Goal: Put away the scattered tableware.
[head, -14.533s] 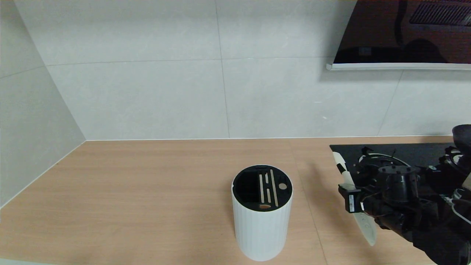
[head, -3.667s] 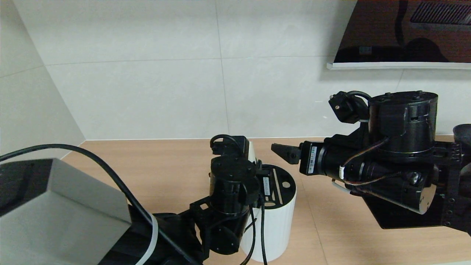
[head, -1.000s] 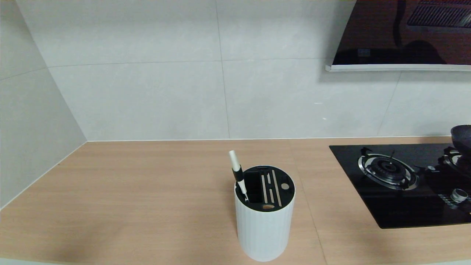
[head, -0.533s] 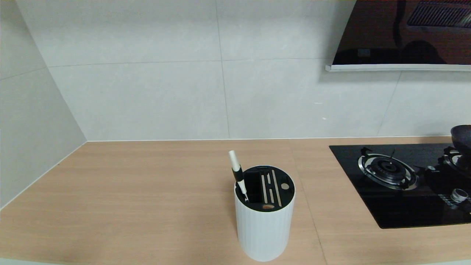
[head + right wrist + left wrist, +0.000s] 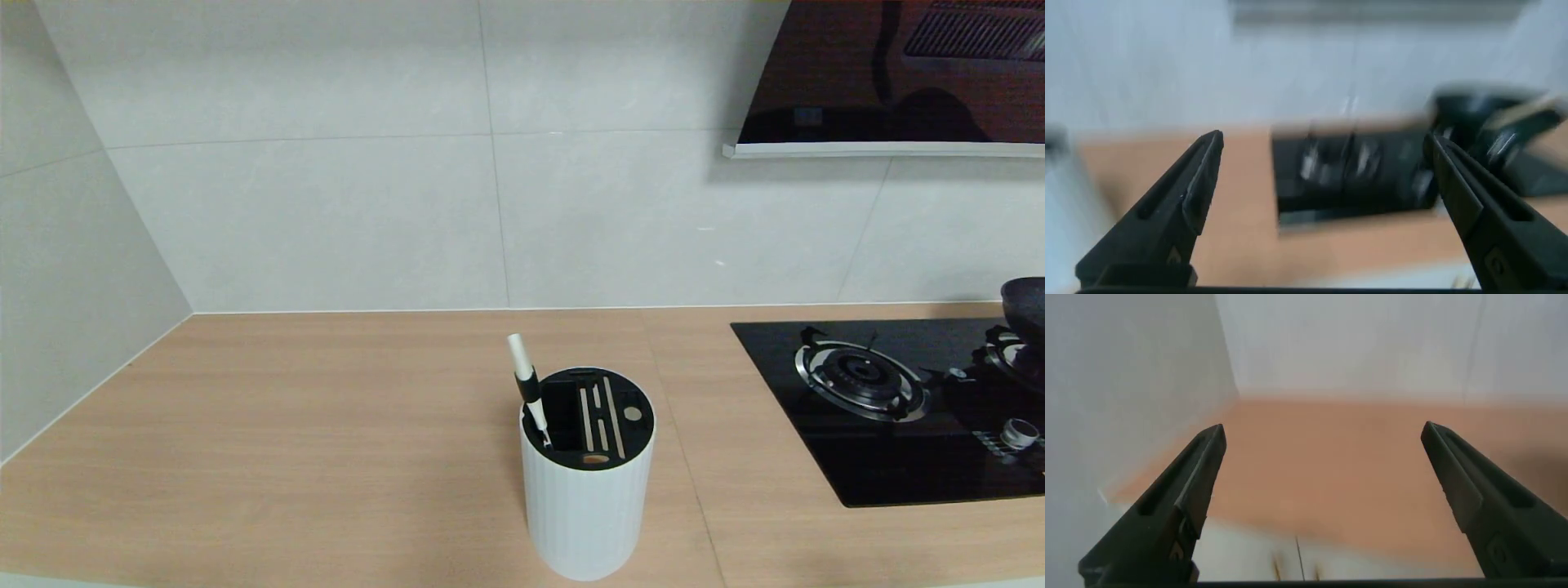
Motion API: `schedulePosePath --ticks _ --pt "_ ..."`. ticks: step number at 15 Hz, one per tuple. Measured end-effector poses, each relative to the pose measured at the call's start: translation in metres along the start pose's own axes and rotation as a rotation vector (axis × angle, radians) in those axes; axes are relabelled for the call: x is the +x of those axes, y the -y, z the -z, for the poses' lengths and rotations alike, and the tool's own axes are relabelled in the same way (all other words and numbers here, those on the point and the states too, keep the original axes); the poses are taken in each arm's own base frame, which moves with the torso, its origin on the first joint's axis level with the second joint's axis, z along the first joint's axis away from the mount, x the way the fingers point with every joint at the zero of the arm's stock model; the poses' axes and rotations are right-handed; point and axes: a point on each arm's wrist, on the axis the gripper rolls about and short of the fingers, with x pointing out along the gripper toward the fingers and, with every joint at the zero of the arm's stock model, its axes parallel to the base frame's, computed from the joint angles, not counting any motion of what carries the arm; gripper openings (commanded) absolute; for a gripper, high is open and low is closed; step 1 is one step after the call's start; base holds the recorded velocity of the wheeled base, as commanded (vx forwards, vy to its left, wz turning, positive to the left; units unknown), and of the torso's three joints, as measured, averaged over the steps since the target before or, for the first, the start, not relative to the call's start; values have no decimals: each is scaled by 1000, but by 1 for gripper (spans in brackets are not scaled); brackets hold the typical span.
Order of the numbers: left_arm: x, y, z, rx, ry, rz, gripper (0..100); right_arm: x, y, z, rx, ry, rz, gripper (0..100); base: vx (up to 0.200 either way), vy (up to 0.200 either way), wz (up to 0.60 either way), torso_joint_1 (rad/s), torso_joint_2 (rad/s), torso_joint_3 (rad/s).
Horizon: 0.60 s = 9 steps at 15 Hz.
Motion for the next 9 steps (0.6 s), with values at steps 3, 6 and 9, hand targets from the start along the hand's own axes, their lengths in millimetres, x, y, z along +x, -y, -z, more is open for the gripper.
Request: schedulePosePath --ticks 3,6,9 --pt "0 3 4 -53 -17 107 100 1 -2 11 -2 -59 -54 100 0 0 0 0 0 0" --pt "0 5 7 -47 -38 184 100 1 -2 14 14 -77 -82 100 0 0 0 0 0 0" --pt "0 6 8 0 -42 237 100 2 -2 14 20 -79 -83 100 0 0 0 0 0 0"
